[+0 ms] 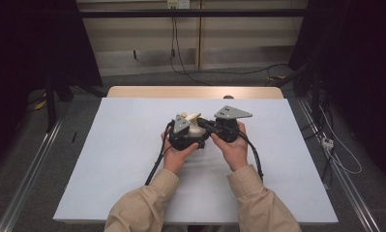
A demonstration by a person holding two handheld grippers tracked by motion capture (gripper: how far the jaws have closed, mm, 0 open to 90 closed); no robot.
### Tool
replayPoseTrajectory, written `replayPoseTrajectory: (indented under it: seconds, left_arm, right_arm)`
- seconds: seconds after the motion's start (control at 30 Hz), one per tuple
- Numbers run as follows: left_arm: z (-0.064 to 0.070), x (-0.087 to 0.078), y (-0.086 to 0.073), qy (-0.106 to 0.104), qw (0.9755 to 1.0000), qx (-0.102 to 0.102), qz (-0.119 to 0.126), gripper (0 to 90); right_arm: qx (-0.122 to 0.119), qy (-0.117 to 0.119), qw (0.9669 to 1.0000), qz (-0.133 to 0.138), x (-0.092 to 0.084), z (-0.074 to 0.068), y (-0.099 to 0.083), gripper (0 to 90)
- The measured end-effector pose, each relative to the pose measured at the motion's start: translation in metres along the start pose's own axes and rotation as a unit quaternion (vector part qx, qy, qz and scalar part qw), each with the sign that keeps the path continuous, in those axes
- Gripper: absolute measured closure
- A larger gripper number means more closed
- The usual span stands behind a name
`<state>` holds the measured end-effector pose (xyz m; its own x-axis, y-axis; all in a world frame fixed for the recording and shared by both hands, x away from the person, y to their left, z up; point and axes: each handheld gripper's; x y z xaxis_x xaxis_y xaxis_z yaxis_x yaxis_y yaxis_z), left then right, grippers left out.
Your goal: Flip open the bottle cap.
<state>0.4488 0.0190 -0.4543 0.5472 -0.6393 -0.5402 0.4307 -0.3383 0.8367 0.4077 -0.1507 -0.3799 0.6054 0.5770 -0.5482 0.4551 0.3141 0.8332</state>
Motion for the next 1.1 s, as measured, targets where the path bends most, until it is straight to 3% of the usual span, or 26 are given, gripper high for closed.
replayPoseTrajectory:
  seconds: [1.1]
  left_arm:
    - [0.0001, -0.0004, 0.0003, 0.004, 1.0000, 0.002, -0.003, 6.0]
  right_arm:
    - [-0.004, 0.006, 0.9999, 0.009, 0.0074, 0.0017, 0.0084, 90.0]
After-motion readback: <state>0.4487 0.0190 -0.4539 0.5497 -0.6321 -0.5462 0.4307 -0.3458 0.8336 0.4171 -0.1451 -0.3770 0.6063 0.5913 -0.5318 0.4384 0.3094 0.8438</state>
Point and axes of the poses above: each handheld gripper's, and its own axes: x roughly forward along the jaws, y roughly out of its top, z roughly to its right, and after that the axes turned 14 degrees about -z, right-handed
